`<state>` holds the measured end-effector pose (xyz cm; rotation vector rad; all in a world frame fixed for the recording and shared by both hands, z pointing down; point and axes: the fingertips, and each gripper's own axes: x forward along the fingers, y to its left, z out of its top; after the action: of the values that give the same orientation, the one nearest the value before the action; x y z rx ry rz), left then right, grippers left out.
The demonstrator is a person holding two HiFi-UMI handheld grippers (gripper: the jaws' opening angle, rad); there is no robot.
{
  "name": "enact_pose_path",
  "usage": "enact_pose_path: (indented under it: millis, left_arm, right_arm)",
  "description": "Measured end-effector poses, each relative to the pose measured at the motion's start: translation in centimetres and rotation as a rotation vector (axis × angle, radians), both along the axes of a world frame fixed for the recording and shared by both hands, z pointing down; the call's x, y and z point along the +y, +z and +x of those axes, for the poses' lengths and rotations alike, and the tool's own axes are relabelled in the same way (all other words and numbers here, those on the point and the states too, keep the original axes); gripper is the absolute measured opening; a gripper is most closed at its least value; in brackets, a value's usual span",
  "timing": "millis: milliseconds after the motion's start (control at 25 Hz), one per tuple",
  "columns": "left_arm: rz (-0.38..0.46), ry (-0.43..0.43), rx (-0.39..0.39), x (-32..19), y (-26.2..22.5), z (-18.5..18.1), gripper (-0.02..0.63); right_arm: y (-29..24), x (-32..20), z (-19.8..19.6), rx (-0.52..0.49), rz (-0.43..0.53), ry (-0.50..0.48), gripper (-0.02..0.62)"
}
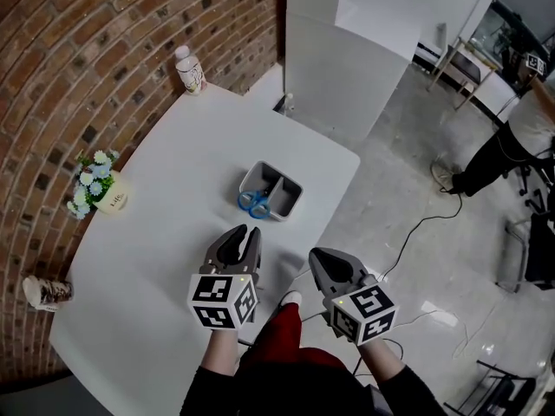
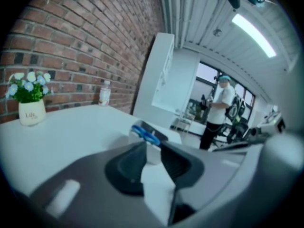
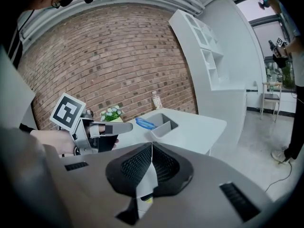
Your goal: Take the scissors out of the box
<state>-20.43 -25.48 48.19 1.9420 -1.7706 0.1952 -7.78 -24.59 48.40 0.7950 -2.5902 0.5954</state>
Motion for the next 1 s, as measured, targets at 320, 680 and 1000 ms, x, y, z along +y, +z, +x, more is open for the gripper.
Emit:
enact_pose_path:
  millis: [320, 680, 1000]
  left_arm:
    - [-0.023, -0.009, 0.037, -1.7, 0.4, 0.1, 0.118]
    - [-0.058, -0.032, 0.101, -3.2, 0.8, -0.6, 0.126]
    - [-0.079, -0.025, 0.176, -3.8, 1.2, -0.7, 0.124]
  right_arm:
    - [0.8, -1.2, -0.4, 0.016, -0.021, -0.015, 0.009]
    - [1.3, -1.9, -0.8, 0.017, -0.039, -0.015, 0.009]
    - [1.7, -2.1, -0.4, 0.025, -0.051, -0.004, 0.009]
